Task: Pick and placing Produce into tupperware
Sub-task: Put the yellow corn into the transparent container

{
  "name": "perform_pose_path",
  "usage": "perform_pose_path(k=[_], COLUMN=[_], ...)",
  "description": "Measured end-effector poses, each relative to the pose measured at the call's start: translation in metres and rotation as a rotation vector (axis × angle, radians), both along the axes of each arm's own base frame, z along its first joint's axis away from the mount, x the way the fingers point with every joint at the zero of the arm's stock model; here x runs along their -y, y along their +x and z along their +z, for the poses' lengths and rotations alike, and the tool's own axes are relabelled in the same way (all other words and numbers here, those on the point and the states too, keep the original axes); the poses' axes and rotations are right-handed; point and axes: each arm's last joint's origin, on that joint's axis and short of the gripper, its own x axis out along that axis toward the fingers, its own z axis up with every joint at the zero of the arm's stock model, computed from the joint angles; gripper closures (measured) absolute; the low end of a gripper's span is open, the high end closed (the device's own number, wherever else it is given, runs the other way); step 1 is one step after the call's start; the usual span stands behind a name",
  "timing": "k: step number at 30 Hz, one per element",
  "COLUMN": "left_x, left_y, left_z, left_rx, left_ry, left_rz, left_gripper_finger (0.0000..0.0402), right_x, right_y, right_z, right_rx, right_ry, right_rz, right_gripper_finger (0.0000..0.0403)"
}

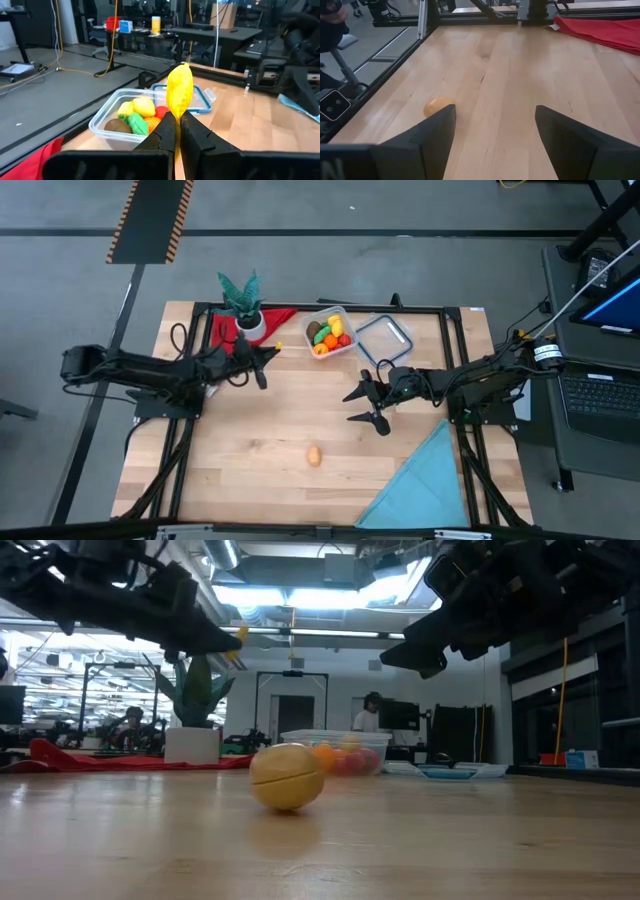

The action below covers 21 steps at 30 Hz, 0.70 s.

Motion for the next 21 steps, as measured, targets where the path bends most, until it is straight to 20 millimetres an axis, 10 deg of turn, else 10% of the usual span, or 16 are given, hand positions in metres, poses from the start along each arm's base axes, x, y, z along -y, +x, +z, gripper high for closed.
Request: perform_pose_path(k=[21], left_x=[-0.071], left_y=[0.067], left_z=[0.018], left_rx=[-0.077], left_ry=[-0.034], left_rz=[-0.144], left_gripper_finger=[0.0399], right_x=[0.03], right_y=[0.001], right_z=[0.002], right_rx=[0.035], right_ry=[-0.027], right_rz=[-0.038], right_gripper_finger=[0.0129])
